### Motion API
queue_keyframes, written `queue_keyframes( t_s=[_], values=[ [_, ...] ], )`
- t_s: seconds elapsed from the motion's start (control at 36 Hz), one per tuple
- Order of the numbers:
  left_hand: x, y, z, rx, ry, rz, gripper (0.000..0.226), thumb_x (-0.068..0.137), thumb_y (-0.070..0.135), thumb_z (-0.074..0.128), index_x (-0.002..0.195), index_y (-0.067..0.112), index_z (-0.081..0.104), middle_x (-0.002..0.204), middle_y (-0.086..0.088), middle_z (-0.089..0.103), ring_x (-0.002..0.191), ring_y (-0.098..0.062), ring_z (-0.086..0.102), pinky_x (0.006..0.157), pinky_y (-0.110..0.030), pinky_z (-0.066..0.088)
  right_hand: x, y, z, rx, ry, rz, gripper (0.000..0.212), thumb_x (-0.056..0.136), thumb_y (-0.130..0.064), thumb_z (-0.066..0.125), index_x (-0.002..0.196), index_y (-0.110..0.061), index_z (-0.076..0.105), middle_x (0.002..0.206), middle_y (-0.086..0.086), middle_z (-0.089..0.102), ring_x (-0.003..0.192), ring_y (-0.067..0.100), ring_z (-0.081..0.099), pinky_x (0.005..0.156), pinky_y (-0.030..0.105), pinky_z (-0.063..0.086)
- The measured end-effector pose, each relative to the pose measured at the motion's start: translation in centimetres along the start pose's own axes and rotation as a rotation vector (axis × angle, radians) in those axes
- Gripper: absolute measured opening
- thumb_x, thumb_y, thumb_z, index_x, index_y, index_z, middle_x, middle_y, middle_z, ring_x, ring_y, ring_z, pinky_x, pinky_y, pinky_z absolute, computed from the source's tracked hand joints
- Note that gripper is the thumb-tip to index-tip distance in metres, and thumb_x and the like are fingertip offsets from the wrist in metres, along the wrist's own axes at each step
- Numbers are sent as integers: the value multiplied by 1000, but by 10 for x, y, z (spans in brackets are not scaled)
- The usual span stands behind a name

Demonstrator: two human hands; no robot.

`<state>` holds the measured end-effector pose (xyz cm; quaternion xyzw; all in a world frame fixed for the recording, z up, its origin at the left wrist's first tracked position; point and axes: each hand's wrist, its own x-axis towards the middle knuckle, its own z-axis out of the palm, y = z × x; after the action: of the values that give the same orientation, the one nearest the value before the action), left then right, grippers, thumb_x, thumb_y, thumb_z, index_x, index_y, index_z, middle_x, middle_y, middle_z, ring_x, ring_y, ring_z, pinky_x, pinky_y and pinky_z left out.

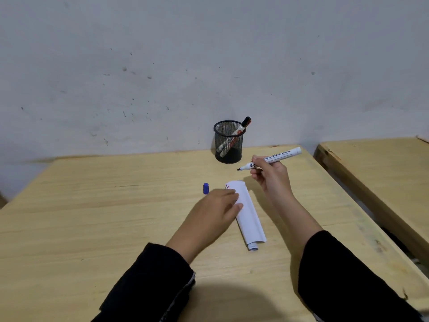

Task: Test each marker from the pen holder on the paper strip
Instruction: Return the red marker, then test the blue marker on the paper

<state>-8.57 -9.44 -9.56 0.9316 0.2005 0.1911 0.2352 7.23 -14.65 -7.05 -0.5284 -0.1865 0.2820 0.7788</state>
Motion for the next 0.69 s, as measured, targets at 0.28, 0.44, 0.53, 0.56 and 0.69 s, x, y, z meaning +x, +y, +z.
queue_keyframes(
  t_s=[0.28, 0.44, 0.53, 0.56, 0.69],
  values=[
    [-5, -8, 28, 84, -83, -13, 28, 97, 29, 41, 74, 13, 40, 84, -3, 47, 81, -21, 47, 60, -26, 24, 2, 52, -9, -359, -14, -21, 10, 85, -17, 61, 87, -8, 60, 68, 4, 60, 54, 6, 56, 60, 21, 49],
    [2, -5, 21, 73, -50, -15, 22, 96, 29, 42, 77, 19, 39, 103, -10, 58, 96, -25, 53, 61, -24, 21, 9, 48, -2, -461, -48, -101, 9, 86, -20, 61, 86, -11, 59, 76, 6, 62, 63, 11, 57, 58, 18, 47],
    [4, -5, 19, 84, -28, -11, 25, 96, 29, 43, 76, 13, 43, 110, -9, 61, 86, -20, 48, 62, -24, 24, 11, 44, 0, -493, -52, -130, 13, 87, -21, 61, 89, -9, 59, 79, 6, 63, 65, 12, 58, 55, 14, 46],
    [5, -5, 19, 92, -23, -9, 27, 96, 30, 42, 79, 10, 48, 114, -6, 61, 90, -18, 50, 65, -24, 29, 12, 43, 0, -498, -53, -135, 13, 86, -21, 61, 90, -9, 59, 81, 7, 63, 66, 12, 58, 56, 14, 47],
    [8, -4, 17, 108, -36, -9, 30, 96, 32, 42, 98, 9, 61, 126, -7, 60, 109, -21, 53, 73, -24, 34, 12, 40, 2, -516, -53, -150, 18, 88, -23, 60, 95, -8, 59, 88, 8, 63, 72, 12, 58, 58, 13, 48]
  ],
)
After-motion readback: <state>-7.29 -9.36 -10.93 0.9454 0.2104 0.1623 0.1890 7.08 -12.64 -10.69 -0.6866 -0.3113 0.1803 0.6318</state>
